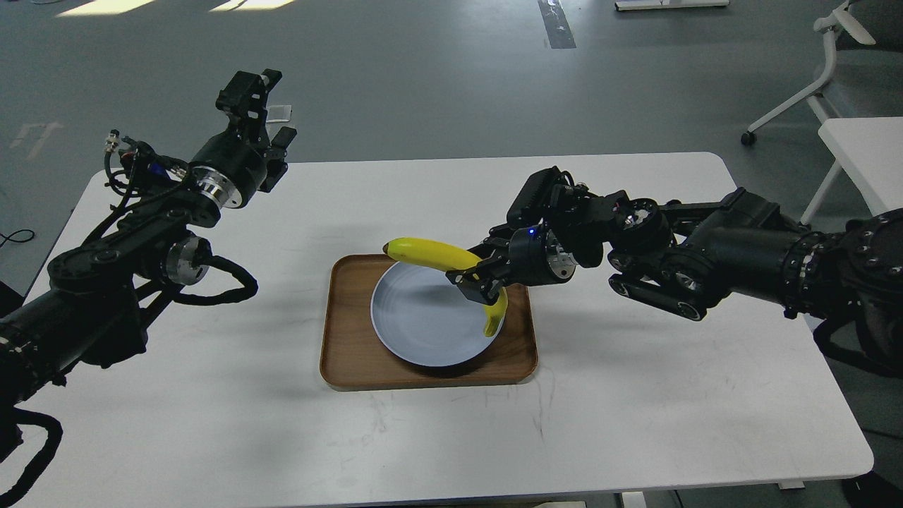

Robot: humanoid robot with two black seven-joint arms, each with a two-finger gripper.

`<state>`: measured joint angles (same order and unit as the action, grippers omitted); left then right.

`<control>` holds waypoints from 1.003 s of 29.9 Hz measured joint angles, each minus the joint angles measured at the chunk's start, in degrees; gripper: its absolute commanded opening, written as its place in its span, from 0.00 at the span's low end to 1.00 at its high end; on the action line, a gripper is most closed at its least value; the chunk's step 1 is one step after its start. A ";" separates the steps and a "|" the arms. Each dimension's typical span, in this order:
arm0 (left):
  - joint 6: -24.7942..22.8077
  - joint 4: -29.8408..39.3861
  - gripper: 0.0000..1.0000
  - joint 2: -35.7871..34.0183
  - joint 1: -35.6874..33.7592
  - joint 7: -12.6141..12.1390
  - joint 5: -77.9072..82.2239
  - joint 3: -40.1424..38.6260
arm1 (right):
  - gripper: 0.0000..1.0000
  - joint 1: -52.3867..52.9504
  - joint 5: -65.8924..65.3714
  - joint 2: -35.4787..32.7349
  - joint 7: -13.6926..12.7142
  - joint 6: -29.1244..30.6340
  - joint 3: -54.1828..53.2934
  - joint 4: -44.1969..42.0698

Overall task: Place banana on plate with both arms
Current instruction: 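Lift the banana with the right gripper and move it over the plate, then lower the banana onto the plate, open the right gripper and withdraw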

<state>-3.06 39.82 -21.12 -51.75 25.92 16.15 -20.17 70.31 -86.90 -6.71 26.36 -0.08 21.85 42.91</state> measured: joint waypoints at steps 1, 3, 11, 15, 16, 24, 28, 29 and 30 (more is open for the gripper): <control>-0.01 0.00 0.98 -0.20 -0.03 0.00 -0.04 -0.04 | 0.24 -0.50 0.02 0.55 0.00 -0.01 0.07 -0.64; -0.01 0.00 0.98 -0.38 -0.03 0.00 -0.06 -0.06 | 0.39 -1.37 0.08 1.09 -0.02 -0.01 0.11 -1.41; -0.03 0.05 0.98 -0.50 0.06 0.02 -0.06 -0.04 | 0.96 -3.02 0.89 2.14 -0.54 -1.65 -0.52 -3.97; -0.03 0.08 0.98 -0.43 0.07 0.02 0.01 -0.04 | 0.99 -2.83 1.41 2.46 -0.59 -1.89 -1.82 -3.48; -0.03 0.12 0.98 -0.42 0.06 0.02 0.04 -0.04 | 0.99 -2.62 1.90 2.47 -0.60 -1.94 -2.62 -3.37; -0.14 0.14 0.98 -0.41 -0.01 -0.15 -0.15 -0.07 | 0.99 0.50 18.74 -3.56 -1.71 -1.09 -14.50 0.08; -1.79 0.45 0.98 -0.54 -0.01 -0.36 -0.57 -0.56 | 0.98 0.15 40.20 -8.31 -5.22 -0.26 -20.55 1.62; -2.60 0.52 0.98 -0.54 -0.01 -0.41 -1.12 -0.64 | 0.98 -0.26 46.48 -9.49 -6.07 -0.19 -21.92 2.02; -3.66 0.57 0.98 -0.52 -0.01 -0.45 -2.13 -0.67 | 0.98 -0.92 52.79 -10.82 -6.91 -0.19 -23.60 2.38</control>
<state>-6.71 40.39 -21.65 -51.75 25.47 14.03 -20.83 69.39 -34.11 -17.52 19.45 -0.27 -1.75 45.29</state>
